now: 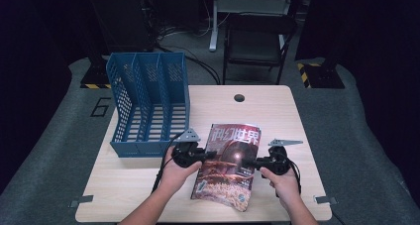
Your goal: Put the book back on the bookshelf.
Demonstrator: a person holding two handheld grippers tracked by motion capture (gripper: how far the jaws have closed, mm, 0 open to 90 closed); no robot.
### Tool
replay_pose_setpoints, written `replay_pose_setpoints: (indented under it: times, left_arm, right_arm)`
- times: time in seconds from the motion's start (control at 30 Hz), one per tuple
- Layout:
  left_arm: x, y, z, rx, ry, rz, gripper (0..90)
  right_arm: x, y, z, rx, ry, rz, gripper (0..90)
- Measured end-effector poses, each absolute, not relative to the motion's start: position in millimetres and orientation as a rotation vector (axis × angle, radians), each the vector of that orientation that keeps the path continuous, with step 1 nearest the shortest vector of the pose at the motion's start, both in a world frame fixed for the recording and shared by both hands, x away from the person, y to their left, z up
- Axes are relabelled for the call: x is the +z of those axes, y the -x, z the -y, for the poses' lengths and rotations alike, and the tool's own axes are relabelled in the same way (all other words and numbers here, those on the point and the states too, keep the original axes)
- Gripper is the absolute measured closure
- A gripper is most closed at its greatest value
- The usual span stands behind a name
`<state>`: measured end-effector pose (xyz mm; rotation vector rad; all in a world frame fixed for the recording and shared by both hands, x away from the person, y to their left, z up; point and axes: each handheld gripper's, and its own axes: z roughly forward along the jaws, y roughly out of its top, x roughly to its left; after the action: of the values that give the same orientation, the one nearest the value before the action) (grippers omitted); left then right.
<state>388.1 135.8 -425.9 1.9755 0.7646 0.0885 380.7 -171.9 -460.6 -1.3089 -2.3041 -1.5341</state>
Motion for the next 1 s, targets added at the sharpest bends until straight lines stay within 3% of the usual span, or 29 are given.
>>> replay_pose_setpoints:
  times: [0.6,1.0]
  left_arm:
    - [-408,-383,-144,0.209,-1.978,-0.726,80.4]
    - [-412,-376,-148,0.269,-1.948,-0.703,80.2]
  right_arm:
    - [-425,-357,153,-1.765,1.197,2.65,86.8]
    - [-425,-346,150,-1.862,1.145,2.748,86.6]
